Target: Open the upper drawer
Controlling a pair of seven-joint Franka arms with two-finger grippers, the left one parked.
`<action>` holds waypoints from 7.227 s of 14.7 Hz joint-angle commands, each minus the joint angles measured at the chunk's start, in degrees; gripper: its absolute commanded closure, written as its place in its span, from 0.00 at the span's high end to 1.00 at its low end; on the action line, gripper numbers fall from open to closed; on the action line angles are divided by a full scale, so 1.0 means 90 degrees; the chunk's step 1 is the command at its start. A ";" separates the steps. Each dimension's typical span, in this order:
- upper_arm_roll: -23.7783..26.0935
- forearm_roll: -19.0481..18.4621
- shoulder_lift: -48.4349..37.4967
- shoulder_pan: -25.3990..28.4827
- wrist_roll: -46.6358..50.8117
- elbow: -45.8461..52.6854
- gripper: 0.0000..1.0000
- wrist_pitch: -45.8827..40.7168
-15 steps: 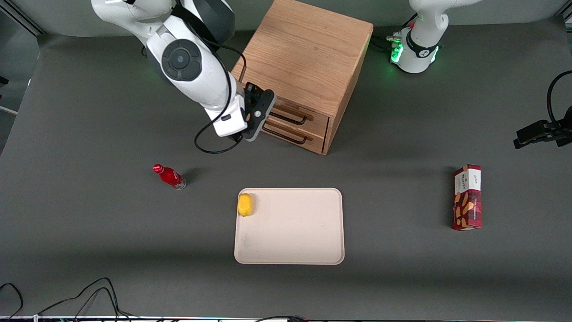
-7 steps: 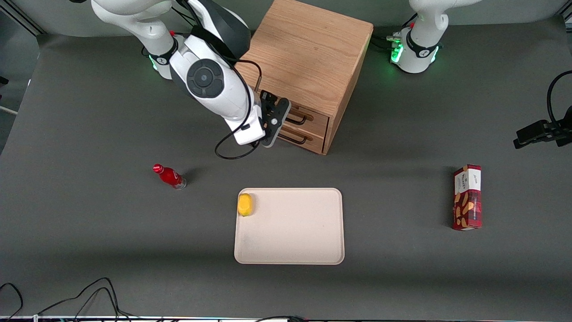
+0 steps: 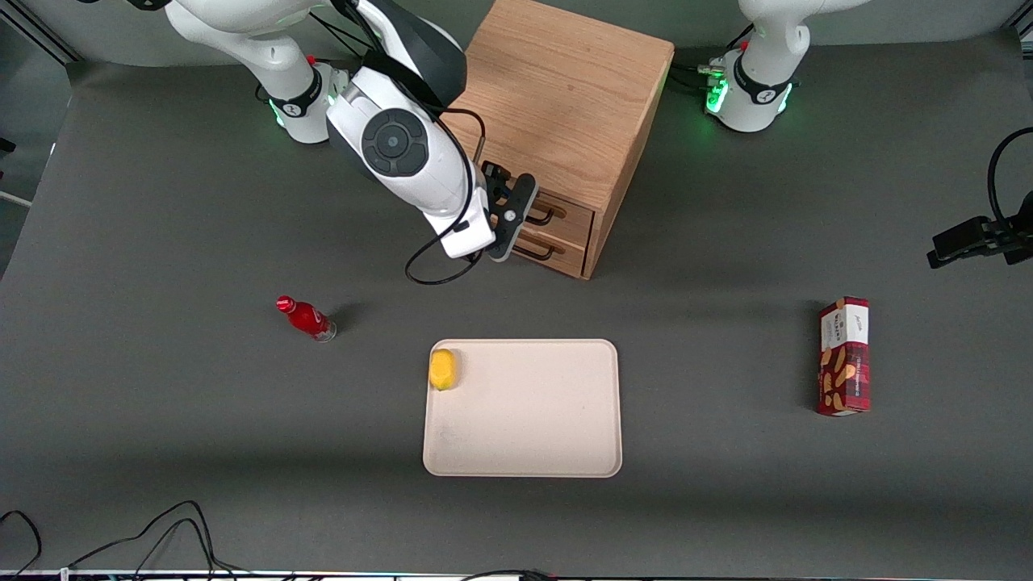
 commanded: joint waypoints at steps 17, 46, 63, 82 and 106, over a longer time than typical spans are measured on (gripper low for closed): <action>-0.0107 -0.0650 0.0314 0.0060 -0.0032 -0.0177 1.00 0.0596; -0.0888 -0.0817 0.1301 -0.0145 -0.0257 0.1112 1.00 0.0518; -0.0879 -0.0416 0.1662 -0.0467 -0.0257 0.1912 1.00 0.0167; -0.0908 0.0082 0.1672 -0.0731 -0.0218 0.2440 1.00 -0.0146; -0.0869 -0.0642 -0.3074 -0.2896 0.1490 -0.1671 1.00 -0.1200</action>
